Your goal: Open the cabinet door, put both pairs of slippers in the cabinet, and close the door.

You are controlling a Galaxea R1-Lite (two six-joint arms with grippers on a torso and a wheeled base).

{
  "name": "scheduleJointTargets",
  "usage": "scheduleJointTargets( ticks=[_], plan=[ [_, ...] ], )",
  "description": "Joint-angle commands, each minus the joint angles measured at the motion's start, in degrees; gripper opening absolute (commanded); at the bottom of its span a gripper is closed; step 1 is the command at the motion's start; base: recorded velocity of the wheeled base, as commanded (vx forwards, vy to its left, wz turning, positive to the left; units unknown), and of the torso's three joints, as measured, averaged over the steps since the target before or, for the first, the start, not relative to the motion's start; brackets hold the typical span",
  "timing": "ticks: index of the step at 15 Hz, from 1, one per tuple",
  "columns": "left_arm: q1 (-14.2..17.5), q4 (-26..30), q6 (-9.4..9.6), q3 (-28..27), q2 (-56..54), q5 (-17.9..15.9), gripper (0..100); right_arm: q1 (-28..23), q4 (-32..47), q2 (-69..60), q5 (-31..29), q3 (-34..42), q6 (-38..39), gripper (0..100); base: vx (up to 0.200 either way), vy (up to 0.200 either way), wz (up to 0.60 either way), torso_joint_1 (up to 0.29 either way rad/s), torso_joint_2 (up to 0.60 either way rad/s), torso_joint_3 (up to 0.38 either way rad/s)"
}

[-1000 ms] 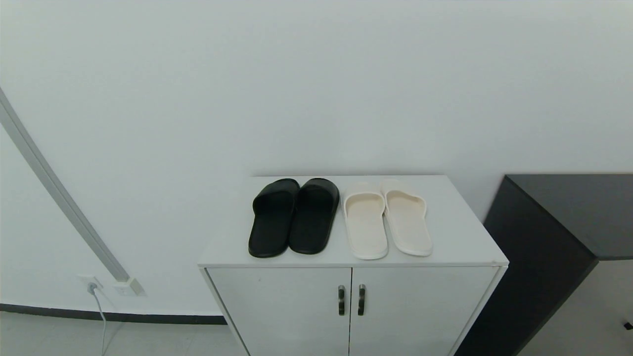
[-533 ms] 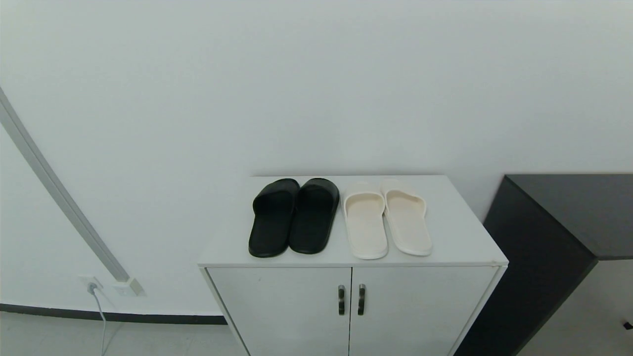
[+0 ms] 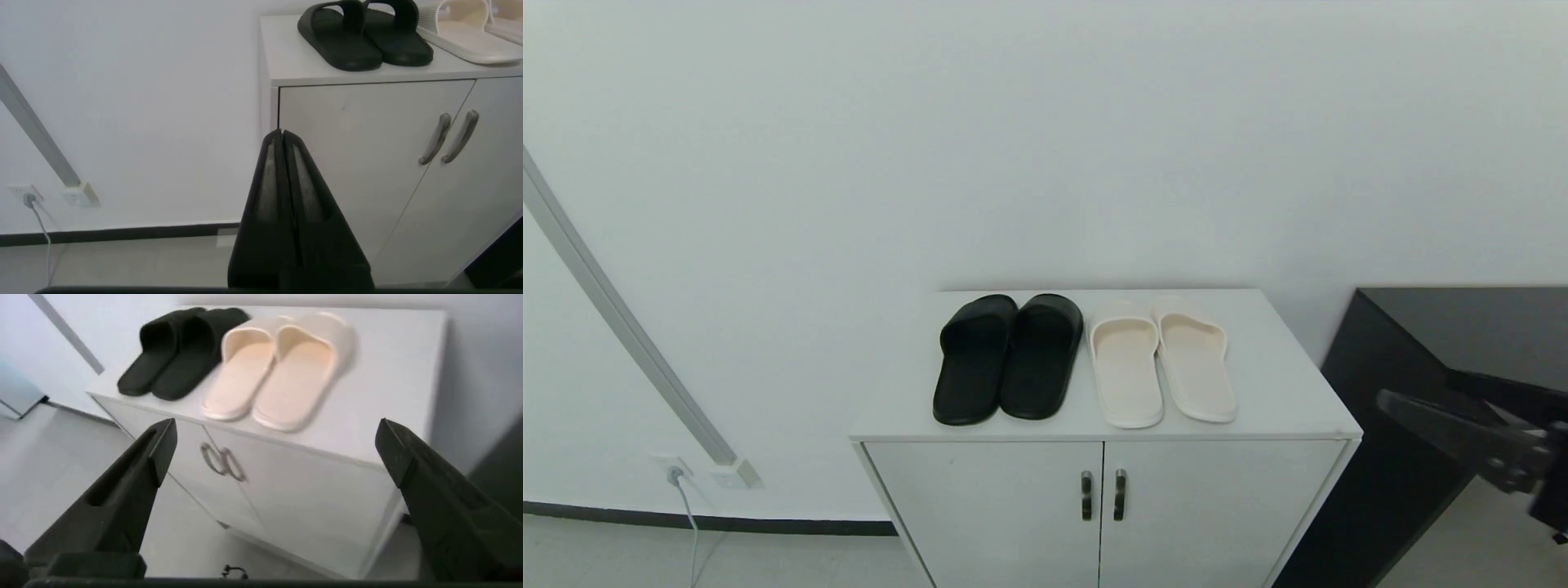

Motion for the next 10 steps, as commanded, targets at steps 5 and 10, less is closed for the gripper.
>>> scheduleJointTargets(
  ticks=[5, 10],
  plan=[
    [0.0, 0.0, -0.14, 0.0, 0.1, 0.0, 0, 8.3, -5.6, 29.7, -17.8, -15.4, 2.3, 100, 0.0, 0.0, 0.0, 0.0, 0.0, 0.0],
    [0.0, 0.0, -0.14, 0.0, 0.1, 0.1, 0, 8.3, -10.7, 42.8, -22.7, -23.9, 2.1, 100, 0.0, 0.0, 0.0, 0.0, 0.0, 0.0]
  ],
)
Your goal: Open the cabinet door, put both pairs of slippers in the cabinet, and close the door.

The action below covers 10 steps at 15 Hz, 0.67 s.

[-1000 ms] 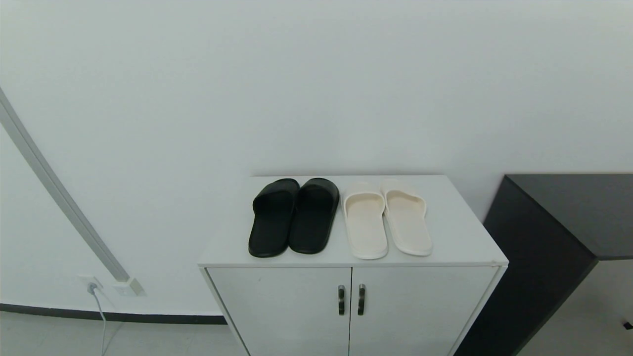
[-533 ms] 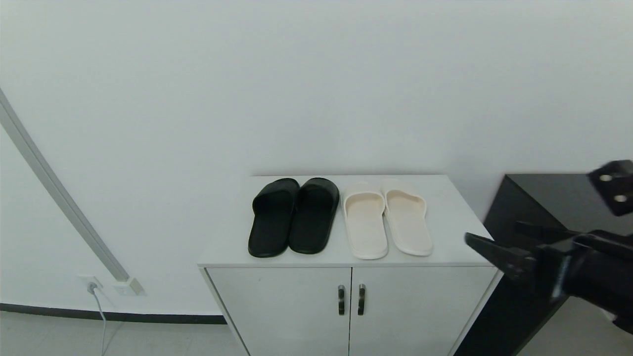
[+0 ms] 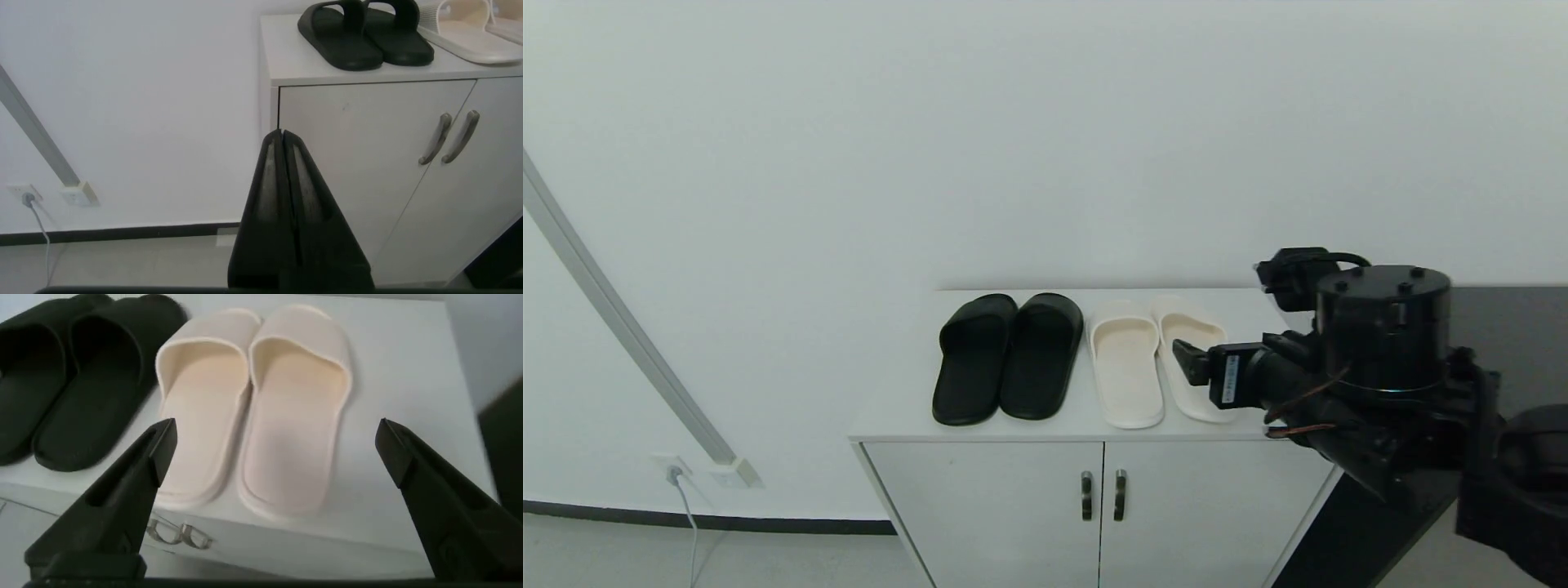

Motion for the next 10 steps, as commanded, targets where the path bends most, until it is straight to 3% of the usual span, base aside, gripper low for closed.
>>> scheduleJointTargets(
  ticks=[1, 5, 10],
  plan=[
    [0.0, 0.0, 0.06, 0.0, 0.1, 0.1, 0, 0.1, -0.8, 9.0, -0.2, -4.7, -0.1, 100, 0.0, 0.0, 0.0, 0.0, 0.0, 0.0],
    [0.0, 0.1, -0.03, 0.0, 0.1, 0.1, 0, -0.1, -0.8, 14.7, -0.2, -10.2, -0.2, 100, 0.0, 0.0, 0.0, 0.0, 0.0, 0.0],
    [0.0, 0.0, -0.03, 0.0, 0.1, 0.1, 0, -4.3, -0.8, 22.1, 0.4, -17.4, -0.5, 100, 0.0, 0.0, 0.0, 0.0, 0.0, 0.0]
  ],
)
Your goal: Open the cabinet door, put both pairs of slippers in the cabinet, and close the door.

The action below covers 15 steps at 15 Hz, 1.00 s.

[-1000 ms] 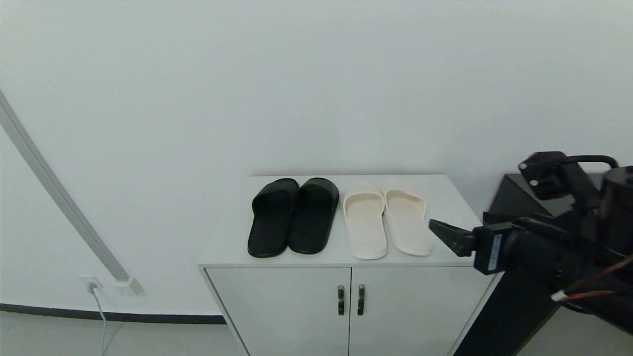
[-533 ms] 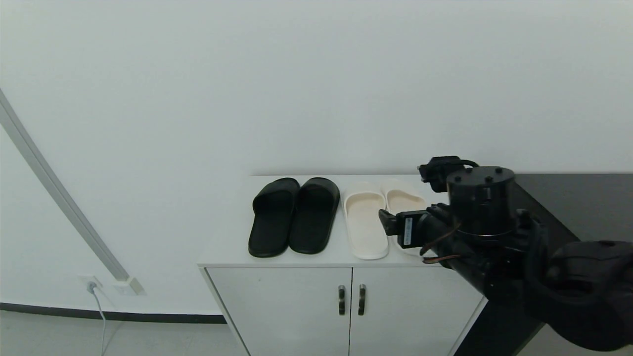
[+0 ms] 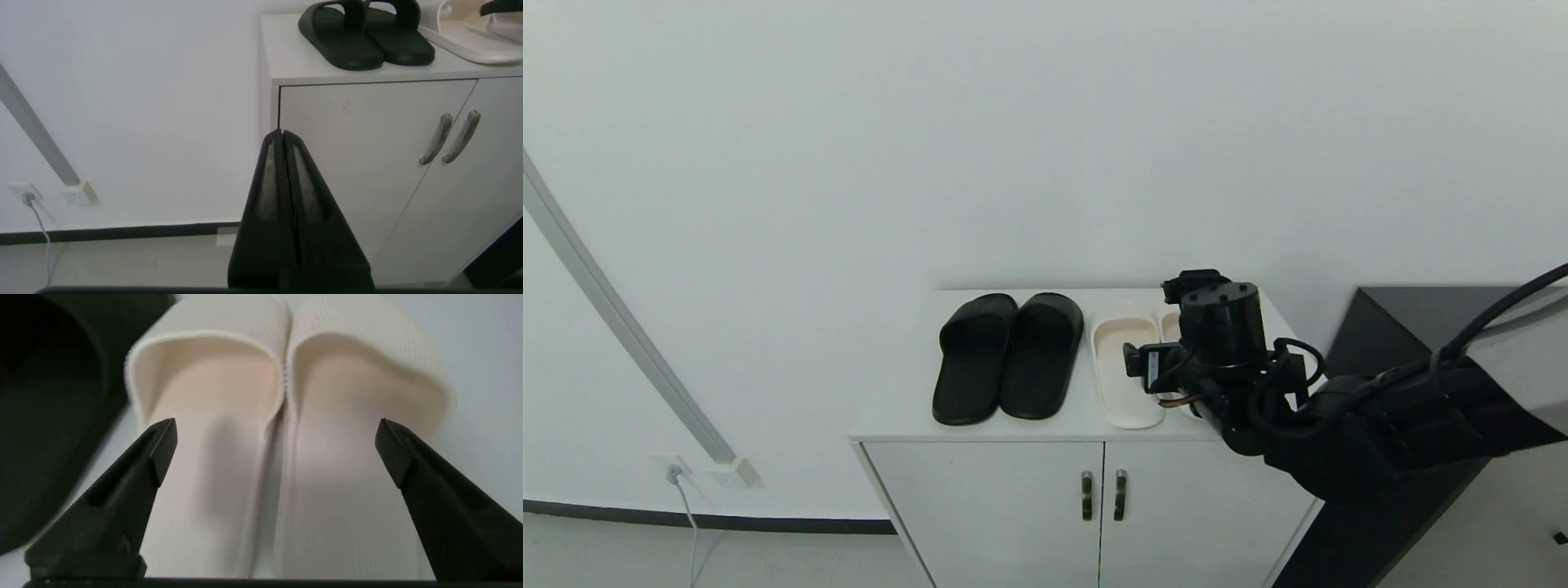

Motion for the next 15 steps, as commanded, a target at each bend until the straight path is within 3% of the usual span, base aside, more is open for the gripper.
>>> scheduleJointTargets(
  ticks=[1, 14, 15],
  plan=[
    [0.0, 0.0, -0.01, 0.0, 0.1, 0.0, 0, -1.5, 0.0, 4.1, 0.4, -3.7, -0.1, 100, 0.0, 0.0, 0.0, 0.0, 0.0, 0.0],
    [0.0, 0.1, -0.62, 0.0, 0.1, 0.0, 0, -4.0, 0.2, 10.6, 4.2, -13.6, -2.6, 100, 0.0, 0.0, 0.0, 0.0, 0.0, 0.0],
    [0.0, 0.0, -0.71, 0.0, 0.1, 0.0, 0, -4.0, 0.2, 10.8, 4.2, -13.7, -2.6, 0, 0.0, 0.0, 0.0, 0.0, 0.0, 0.0]
  ],
)
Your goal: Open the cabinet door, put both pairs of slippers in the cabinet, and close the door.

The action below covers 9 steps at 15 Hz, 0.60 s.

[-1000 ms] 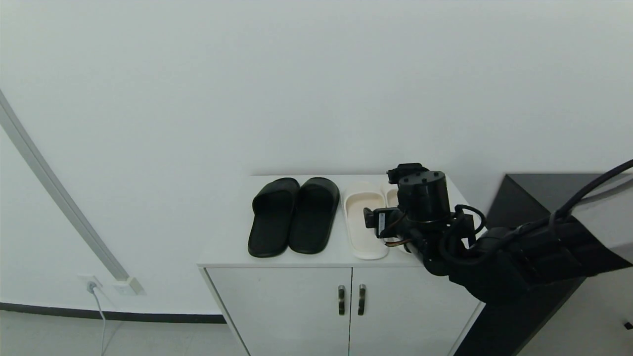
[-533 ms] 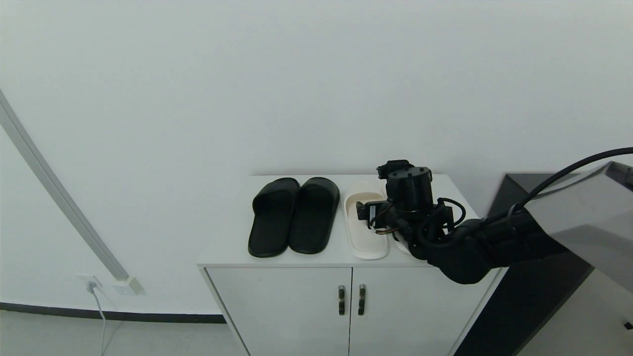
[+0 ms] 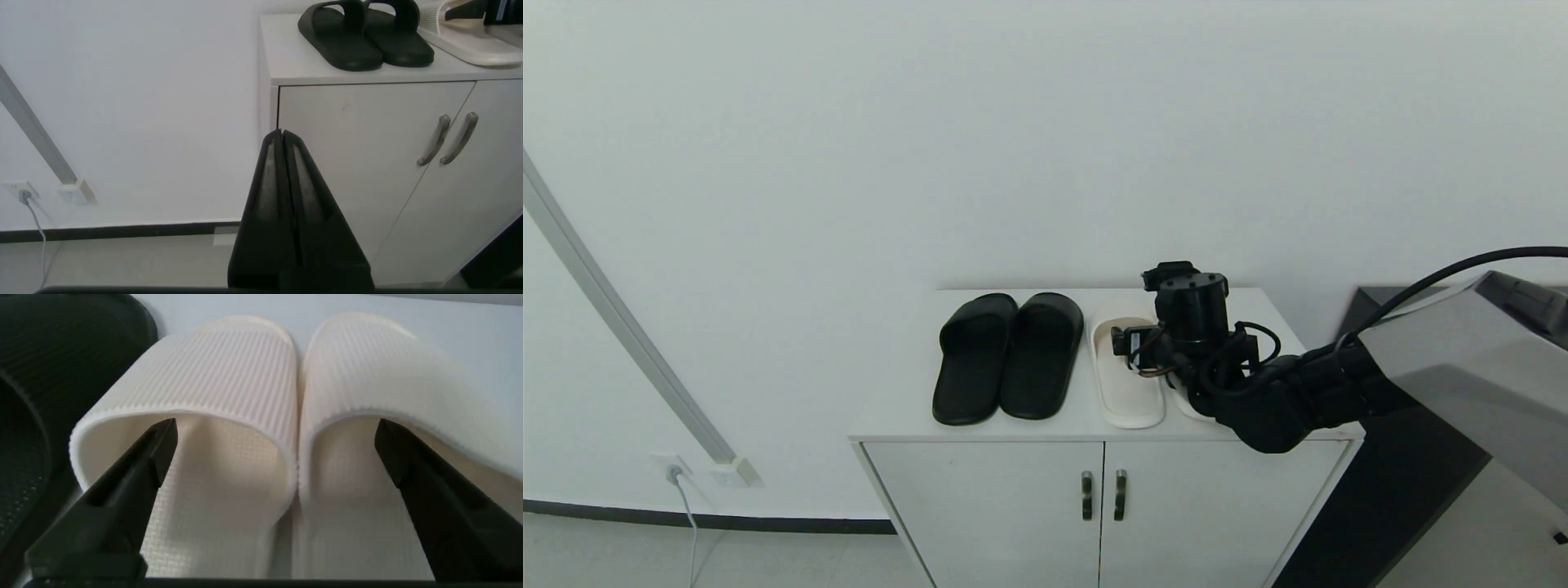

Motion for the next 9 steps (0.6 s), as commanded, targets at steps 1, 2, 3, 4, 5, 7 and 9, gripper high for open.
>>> scheduleJointTargets(
  ticks=[1, 2, 3, 4, 5, 7, 9],
  plan=[
    [0.0, 0.1, 0.06, 0.0, 0.1, 0.0, 0, -0.1, 0.0, 0.7, 0.0, -0.5, 0.0, 0, 0.0, 0.0, 0.0, 0.0, 0.0, 0.0],
    [0.0, 0.0, -0.03, 0.0, 0.1, 0.0, 0, -0.1, 0.0, 0.9, 0.0, -0.8, 0.0, 0, 0.0, 0.0, 0.0, 0.0, 0.0, 0.0],
    [0.0, 0.1, -0.03, 0.0, 0.1, 0.0, 0, -0.1, 0.0, 1.2, 0.0, -1.2, 0.0, 0, 0.0, 0.0, 0.0, 0.0, 0.0, 0.0],
    [0.0, 0.1, 0.06, 0.0, 0.1, 0.0, 0, -0.1, 0.0, 1.2, 0.1, -1.2, 0.1, 0, 0.0, 0.0, 0.0, 0.0, 0.0, 0.0],
    [0.0, 0.1, 0.06, 0.0, 0.1, 0.0, 0, -0.2, -0.1, 1.2, 0.1, -1.2, 0.1, 0, 0.0, 0.0, 0.0, 0.0, 0.0, 0.0],
    [0.0, 0.1, 0.06, 0.0, 0.1, 0.0, 0, -0.2, -0.1, 0.5, 0.0, -1.2, -0.1, 0, 0.0, 0.0, 0.0, 0.0, 0.0, 0.0],
    [0.0, 0.0, 0.06, 0.0, 0.1, 0.0, 0, -0.2, -0.1, -0.7, -0.1, -0.5, -1.0, 0, 0.0, 0.0, 0.0, 0.0, 0.0, 0.0]
  ],
)
